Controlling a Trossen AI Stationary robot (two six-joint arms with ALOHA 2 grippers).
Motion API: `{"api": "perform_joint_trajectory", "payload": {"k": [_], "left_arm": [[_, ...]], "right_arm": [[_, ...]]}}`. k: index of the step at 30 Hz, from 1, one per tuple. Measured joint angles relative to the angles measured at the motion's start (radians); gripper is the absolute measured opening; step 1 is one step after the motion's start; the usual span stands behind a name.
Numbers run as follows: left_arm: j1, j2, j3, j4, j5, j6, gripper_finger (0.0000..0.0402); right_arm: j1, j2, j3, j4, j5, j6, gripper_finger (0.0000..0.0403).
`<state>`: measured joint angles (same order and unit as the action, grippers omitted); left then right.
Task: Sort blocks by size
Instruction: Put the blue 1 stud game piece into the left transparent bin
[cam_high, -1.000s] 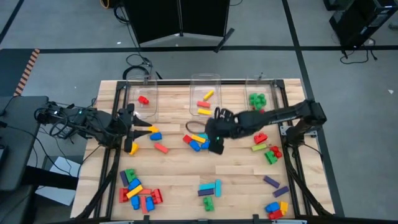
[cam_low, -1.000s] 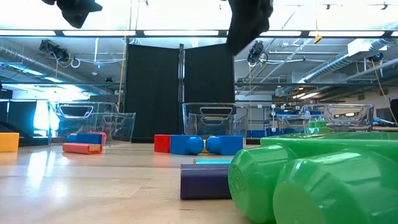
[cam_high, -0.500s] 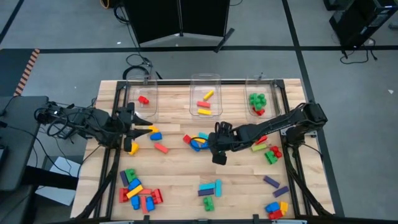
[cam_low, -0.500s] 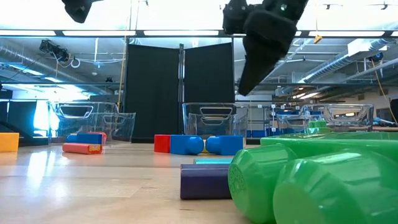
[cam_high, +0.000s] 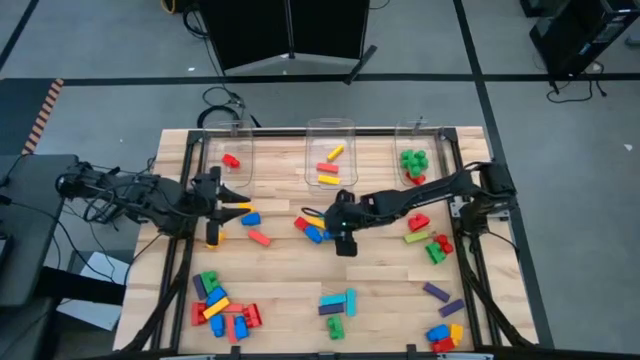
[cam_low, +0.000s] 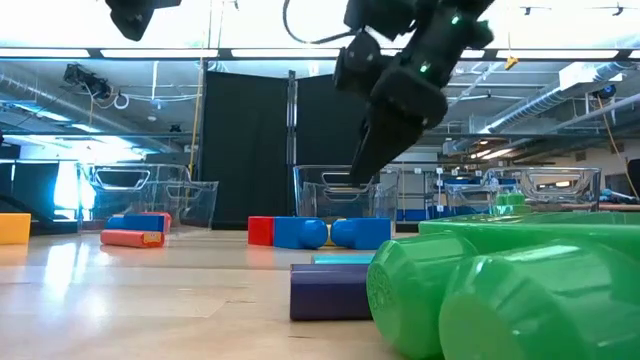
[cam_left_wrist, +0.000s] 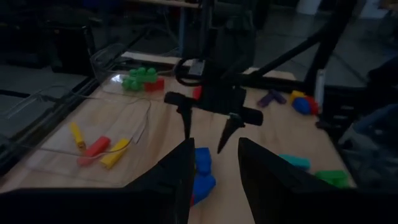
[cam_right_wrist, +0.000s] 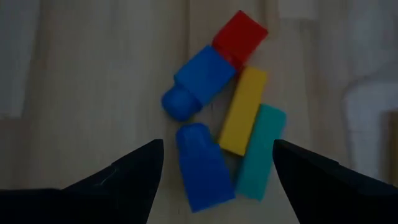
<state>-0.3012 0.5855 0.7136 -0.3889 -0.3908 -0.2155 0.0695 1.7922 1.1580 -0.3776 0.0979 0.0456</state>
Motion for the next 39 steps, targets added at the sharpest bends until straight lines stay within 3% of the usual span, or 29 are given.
{"api": "perform_joint_trajectory", "payload": {"k": [3, 11, 26, 39], "left_arm": [[0.000, 0.021, 0.000, -0.003, -0.036, 0.001, 0.0131], [0.000, 0.070, 0.000, -0.006, -0.045, 0.002, 0.0131], [0.000, 0.096, 0.000, -0.003, -0.060, 0.002, 0.0131], [0.000, 0.096, 0.000, 0.005, -0.060, 0.002, 0.0131]], "right_arm": [[-0.022, 0.064, -0.002, -0.005, -0.051, -0.021, 0.0311], [-0.030, 0.141, 0.003, 0.011, -0.042, -0.002, 0.0289], [0.017, 0.128, 0.000, -0.006, -0.059, 0.037, 0.0151], [0.024, 0.035, 0.046, -0.056, -0.055, 0.094, 0.0155]]}}
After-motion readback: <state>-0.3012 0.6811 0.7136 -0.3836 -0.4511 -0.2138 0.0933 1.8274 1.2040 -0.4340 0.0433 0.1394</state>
